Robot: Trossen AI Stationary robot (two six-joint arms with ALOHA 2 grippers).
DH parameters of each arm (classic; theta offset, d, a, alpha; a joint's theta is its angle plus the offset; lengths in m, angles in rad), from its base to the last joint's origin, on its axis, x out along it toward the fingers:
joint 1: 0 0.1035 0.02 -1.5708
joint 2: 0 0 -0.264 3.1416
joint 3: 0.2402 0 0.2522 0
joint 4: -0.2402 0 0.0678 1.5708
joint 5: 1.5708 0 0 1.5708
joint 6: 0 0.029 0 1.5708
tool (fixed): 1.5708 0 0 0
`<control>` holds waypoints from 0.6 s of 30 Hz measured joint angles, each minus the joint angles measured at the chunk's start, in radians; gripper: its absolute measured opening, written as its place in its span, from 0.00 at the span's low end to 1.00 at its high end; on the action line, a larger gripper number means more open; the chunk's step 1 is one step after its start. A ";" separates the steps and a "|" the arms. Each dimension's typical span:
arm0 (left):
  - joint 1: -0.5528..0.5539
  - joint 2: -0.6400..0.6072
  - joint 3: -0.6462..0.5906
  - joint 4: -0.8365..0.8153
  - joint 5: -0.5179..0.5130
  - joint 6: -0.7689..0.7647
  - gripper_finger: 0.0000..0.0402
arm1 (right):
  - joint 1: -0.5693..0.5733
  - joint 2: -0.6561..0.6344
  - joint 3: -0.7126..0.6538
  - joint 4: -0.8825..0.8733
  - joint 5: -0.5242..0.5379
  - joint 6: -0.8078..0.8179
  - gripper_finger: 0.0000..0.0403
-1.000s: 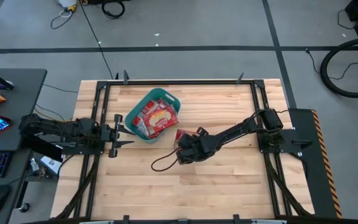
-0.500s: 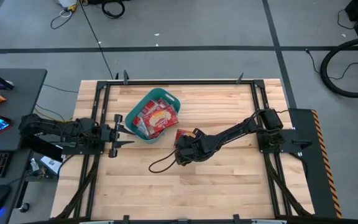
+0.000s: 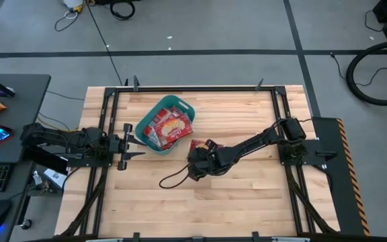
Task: Sort popcorn bags into baskets
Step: Put the red popcorn bag into the blue bin
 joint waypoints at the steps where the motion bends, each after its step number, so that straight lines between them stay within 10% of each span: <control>1: 0.000 0.000 0.000 0.000 0.000 0.000 0.35 | 0.005 0.000 0.000 0.004 0.000 -0.007 0.34; 18: 0.000 0.000 0.000 0.000 0.000 0.000 0.35 | 0.053 0.002 -0.131 -0.038 0.080 -0.070 0.53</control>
